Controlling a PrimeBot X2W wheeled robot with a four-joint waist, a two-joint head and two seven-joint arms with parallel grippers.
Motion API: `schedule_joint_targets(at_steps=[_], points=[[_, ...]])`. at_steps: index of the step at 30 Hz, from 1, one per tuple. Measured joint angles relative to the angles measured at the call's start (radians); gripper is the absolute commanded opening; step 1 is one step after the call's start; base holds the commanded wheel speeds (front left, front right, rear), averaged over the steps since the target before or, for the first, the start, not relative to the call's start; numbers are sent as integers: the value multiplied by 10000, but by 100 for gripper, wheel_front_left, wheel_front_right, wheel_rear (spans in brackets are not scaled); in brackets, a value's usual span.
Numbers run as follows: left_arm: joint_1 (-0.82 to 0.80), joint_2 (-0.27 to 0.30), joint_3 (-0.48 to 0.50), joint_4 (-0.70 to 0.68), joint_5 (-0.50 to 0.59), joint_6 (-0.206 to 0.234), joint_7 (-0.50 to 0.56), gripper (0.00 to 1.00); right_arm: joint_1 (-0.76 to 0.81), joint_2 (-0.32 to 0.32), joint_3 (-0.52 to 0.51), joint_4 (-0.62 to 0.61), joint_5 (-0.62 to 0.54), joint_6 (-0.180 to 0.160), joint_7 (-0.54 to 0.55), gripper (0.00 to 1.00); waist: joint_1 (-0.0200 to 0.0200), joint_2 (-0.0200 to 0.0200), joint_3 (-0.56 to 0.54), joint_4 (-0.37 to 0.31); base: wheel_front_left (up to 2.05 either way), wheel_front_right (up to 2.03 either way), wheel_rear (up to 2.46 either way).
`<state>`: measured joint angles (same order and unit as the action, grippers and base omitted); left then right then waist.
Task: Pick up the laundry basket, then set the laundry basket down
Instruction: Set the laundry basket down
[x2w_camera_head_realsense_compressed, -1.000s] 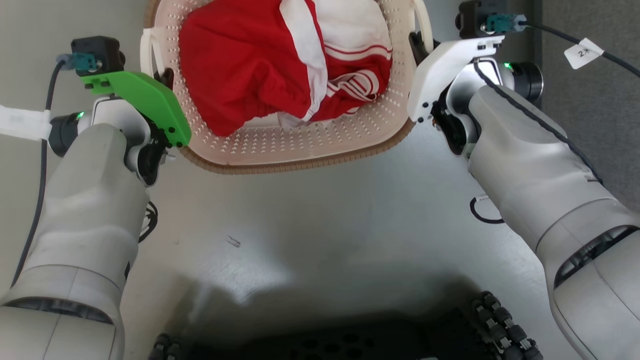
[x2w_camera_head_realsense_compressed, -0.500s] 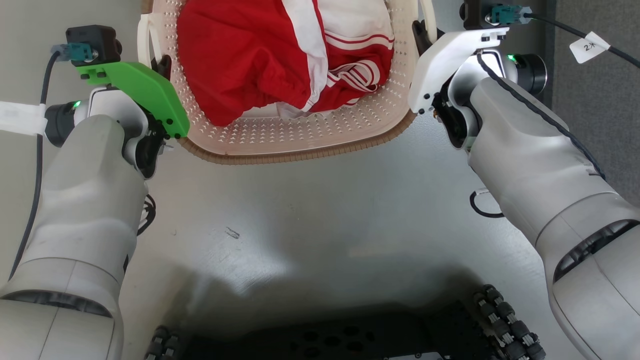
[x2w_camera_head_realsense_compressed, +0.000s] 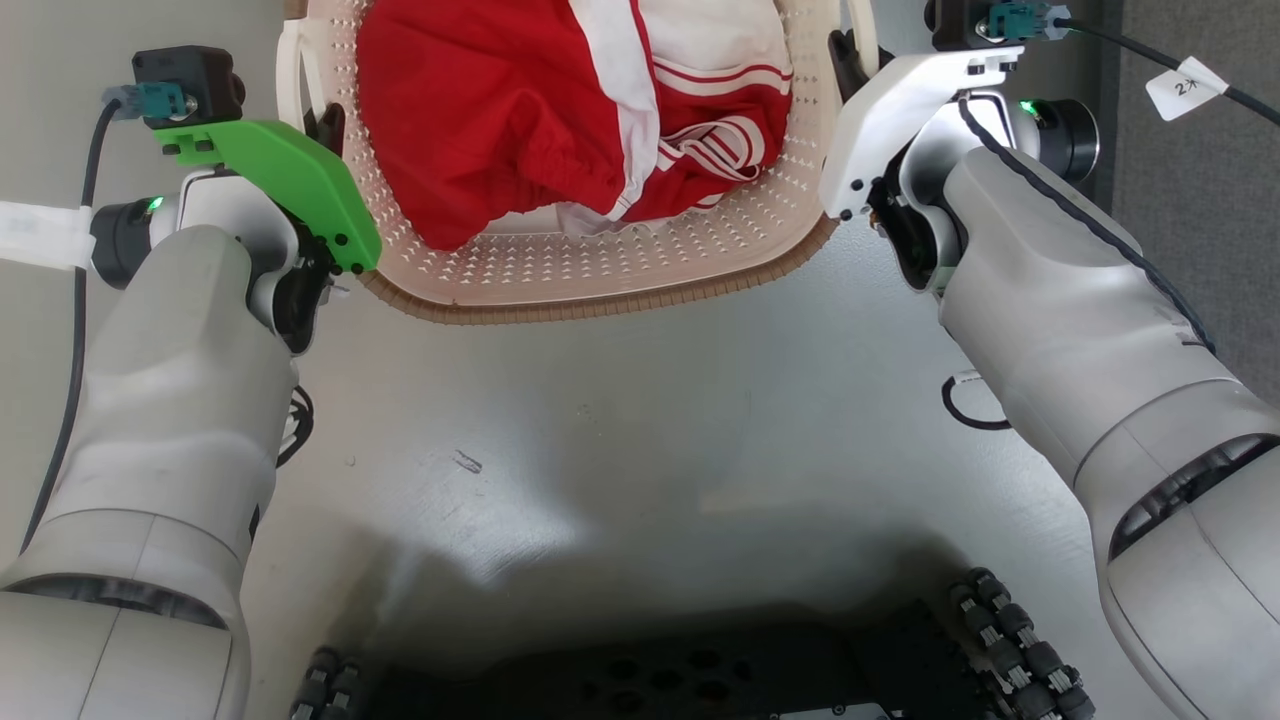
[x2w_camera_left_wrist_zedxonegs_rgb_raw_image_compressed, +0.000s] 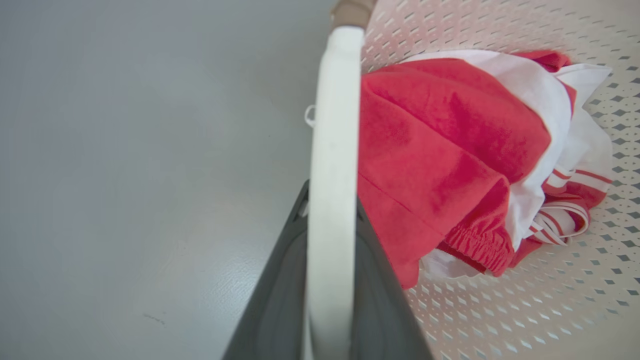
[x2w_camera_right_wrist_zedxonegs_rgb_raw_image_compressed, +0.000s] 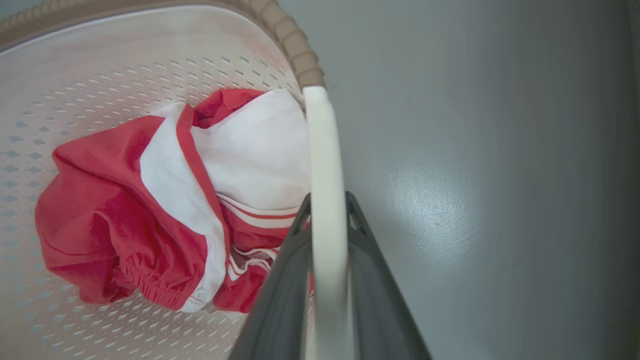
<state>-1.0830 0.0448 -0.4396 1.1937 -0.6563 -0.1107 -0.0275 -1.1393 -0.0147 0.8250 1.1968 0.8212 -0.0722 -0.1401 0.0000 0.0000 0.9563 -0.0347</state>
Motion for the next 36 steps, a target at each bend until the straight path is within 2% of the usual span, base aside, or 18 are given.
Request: schedule_joint_targets(at_steps=[2, 3, 4, 5, 6, 7, 8, 11, 12, 14, 17, 18, 21, 36], points=[[-17, -2, -15, 40, 0, -6, -15, 37, 0, -10, 0, -8, 84, 10, 0, 0, -1, 0, 3, 11, 0, 0, 0], [-18, 12, -23, 73, 0, -6, -42, 42, 0, -23, 0, -10, 155, 13, 2, 0, -1, 0, 5, 17, 0, 0, 0], [-21, 19, -31, 105, 0, -8, -42, 50, 0, -38, 0, -25, 211, 29, 13, 4, -1, 0, 7, 21, 0, 0, 0], [-21, 19, -31, 105, 0, -8, -42, 72, 0, -38, 0, -25, 211, 29, 13, 29, -1, 0, 7, 21, 0, 0, 0], [-21, 19, -40, 138, 0, -8, -42, 94, 0, -54, -4, -42, 274, 107, 21, 33, -1, 0, 8, 26, 0, 0, 0], [-23, 27, -42, 163, 0, -8, -42, 100, 0, -92, -2, -67, 316, 107, 82, 38, -1, 0, 10, 32, 0, 0, 0], [-30, 42, -42, 184, 0, -8, -42, 100, 0, -127, -2, -86, 339, 109, 123, 47, -1, 0, 13, 37, 0, 0, 0], [-46, 102, -56, 217, 0, -10, -86, 100, 2, -261, 25, -174, 345, 209, 182, 49, 0, 0, 19, 52, 0, 0, 0], [-49, 94, -59, 217, 0, -23, -86, 100, 3, -274, 42, -221, 376, 224, 224, 55, 0, 0, 19, 57, 0, 0, 0], [-57, 94, -69, 217, 0, -33, -102, 100, 4, -337, 69, -297, 458, 288, 280, 76, 0, 0, 21, 70, 0, 0, 0], [-84, 96, -69, 230, -4, -35, -176, 100, 7, -474, 100, -491, 604, 397, 322, 90, -1, 0, 21, 93, 0, 0, 0], [-93, 96, -67, 228, -10, -35, -176, 100, 7, -497, 155, -541, 606, 447, 353, 100, -1, 0, 21, 101, 0, 0, 0], [-108, 71, -69, 228, -38, -40, -188, 100, 17, -493, 230, -746, 738, 539, 439, 100, -1, 0, 21, 126, 0, 0, 0], [-123, 2, -267, 293, -123, -123, -397, 100, 264, -487, 700, -940, 792, 545, 374, 100, -1, 0, -270, 147, 0, 0, 0]])
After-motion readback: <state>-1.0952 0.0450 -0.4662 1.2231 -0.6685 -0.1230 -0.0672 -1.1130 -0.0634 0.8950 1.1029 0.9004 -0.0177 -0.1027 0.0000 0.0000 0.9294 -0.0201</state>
